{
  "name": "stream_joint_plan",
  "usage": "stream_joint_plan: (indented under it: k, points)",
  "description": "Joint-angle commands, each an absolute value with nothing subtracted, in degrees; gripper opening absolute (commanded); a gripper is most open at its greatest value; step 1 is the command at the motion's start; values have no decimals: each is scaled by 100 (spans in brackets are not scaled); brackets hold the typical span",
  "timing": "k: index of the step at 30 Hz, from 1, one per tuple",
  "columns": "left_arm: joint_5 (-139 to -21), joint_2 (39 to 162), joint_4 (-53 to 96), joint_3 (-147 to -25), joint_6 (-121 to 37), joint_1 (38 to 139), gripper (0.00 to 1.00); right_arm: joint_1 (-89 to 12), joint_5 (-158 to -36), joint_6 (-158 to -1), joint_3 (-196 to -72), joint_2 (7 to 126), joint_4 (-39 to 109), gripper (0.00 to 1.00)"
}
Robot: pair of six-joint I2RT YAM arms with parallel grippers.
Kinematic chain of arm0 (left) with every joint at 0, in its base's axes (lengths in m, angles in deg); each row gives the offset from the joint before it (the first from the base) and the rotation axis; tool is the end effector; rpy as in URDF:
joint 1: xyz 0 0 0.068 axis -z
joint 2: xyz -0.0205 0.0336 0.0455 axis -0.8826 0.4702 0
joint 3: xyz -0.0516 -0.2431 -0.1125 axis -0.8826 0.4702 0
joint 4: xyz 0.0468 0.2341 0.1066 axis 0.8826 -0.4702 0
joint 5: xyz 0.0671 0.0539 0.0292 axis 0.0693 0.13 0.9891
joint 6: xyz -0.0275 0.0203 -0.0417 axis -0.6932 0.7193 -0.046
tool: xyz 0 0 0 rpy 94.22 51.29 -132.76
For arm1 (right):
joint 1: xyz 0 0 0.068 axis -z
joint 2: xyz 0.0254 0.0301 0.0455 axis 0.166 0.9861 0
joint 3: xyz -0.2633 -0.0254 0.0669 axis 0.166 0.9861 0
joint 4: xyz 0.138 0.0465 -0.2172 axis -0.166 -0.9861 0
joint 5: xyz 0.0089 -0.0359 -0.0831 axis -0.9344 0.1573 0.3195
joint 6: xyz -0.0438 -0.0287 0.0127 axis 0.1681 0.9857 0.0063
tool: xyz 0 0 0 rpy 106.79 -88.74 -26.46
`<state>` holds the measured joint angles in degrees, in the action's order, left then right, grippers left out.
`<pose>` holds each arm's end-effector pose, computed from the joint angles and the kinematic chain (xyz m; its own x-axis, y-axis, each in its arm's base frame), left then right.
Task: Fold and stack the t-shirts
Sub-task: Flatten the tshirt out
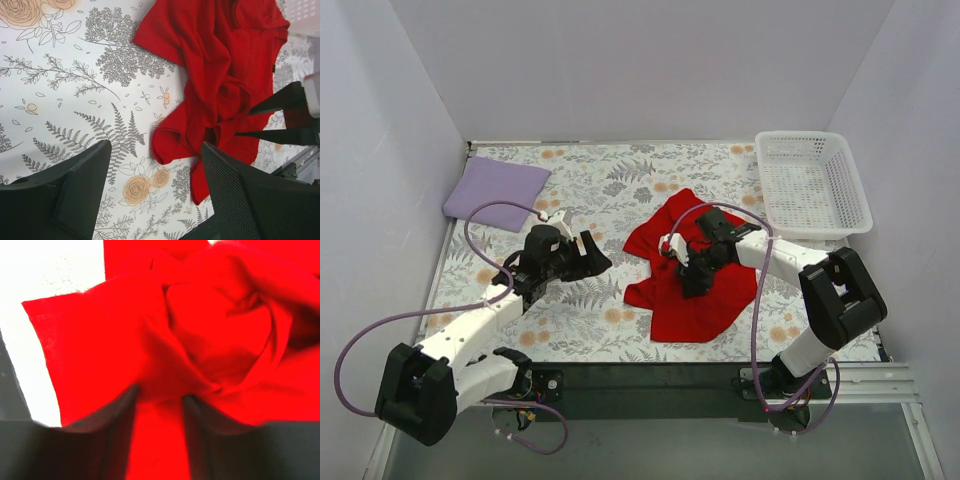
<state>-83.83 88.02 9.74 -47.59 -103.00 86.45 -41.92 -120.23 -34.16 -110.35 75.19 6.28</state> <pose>0.2034 -0.1007 0.2125 -0.7004 -0.7054 -0.1087 -0.3809 0.4983 -0.7789 0.2353 0.1706 0.1774 -0.2203 -0.7726 -0.5954 -0.9754 0.1803 0.1269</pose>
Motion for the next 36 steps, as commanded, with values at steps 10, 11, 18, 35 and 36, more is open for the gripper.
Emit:
stream_joint_plan:
  k: [10,11,18,35,36]
  points:
    - [-8296,7648,601,-4282,-10554,8639,71,-4743,-13452,-2215,-11274,6910,-713,1]
    - [-8305,7621,592,-4264,-10563,8639,71,-4987,-13505,-1803,-11300,6770,-900,1]
    - [-8314,7568,522,-4343,-10590,8630,71,-6298,-13392,-1131,-11511,6882,-1710,1]
    - [-7997,7954,513,-4501,-10642,8630,76,-5327,-12520,-1579,-11995,6347,-1667,55]
    - [-8041,8103,609,-4553,-10625,8630,76,-4723,-12643,-1597,-11951,6164,-1606,55]
